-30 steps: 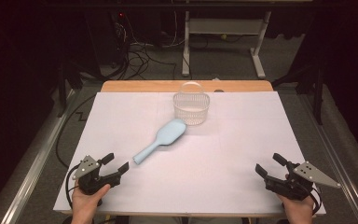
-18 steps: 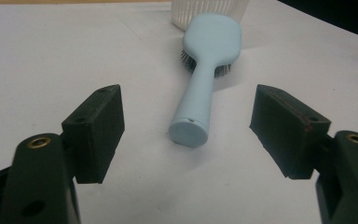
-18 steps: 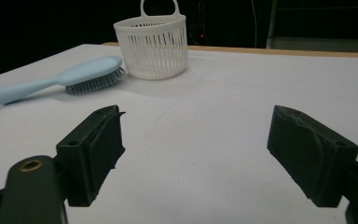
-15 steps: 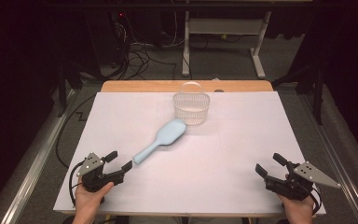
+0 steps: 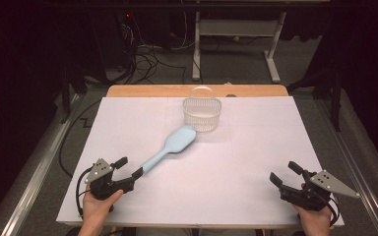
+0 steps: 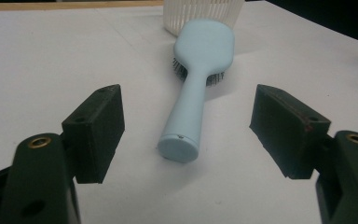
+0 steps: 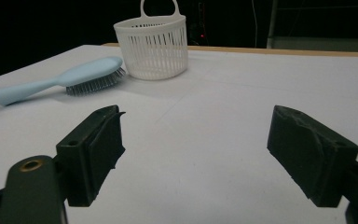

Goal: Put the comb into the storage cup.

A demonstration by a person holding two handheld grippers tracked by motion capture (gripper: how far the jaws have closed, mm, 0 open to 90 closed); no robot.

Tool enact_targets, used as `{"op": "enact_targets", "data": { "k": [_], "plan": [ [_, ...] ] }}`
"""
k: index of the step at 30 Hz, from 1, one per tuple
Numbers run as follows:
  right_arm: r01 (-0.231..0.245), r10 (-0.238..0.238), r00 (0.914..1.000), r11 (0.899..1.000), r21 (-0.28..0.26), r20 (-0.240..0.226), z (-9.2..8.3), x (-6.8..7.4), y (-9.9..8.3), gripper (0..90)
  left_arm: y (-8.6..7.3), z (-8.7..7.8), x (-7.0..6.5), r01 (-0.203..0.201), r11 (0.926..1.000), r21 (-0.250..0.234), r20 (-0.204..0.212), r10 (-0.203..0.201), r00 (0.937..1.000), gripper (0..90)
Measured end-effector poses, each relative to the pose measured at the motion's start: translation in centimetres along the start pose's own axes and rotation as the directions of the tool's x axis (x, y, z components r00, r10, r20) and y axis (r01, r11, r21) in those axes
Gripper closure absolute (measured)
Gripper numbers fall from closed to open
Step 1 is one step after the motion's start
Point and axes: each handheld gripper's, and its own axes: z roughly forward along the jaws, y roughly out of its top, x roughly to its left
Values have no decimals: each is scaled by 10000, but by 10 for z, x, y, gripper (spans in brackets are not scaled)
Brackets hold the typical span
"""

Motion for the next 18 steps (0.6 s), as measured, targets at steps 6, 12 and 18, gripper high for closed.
{"op": "enact_targets", "data": {
  "k": [6, 12, 18],
  "plan": [
    [-27, 27, 10000, 10000, 10, -22, 0, -1, 0, 188, 4, 4, -2, -41, 10000, -25, 66, 41, 10000, 268],
    [-33, 33, 10000, 10000, -4, -51, 0, -1, 0, 188, 7, 7, -4, -88, 10000, -21, 122, 89, 9999, 268],
    [-63, 63, 10000, 10000, -17, -61, 0, -1, 0, 188, 11, 11, -5, -112, 9999, -40, 222, 113, 9997, 268]
  ]
}}
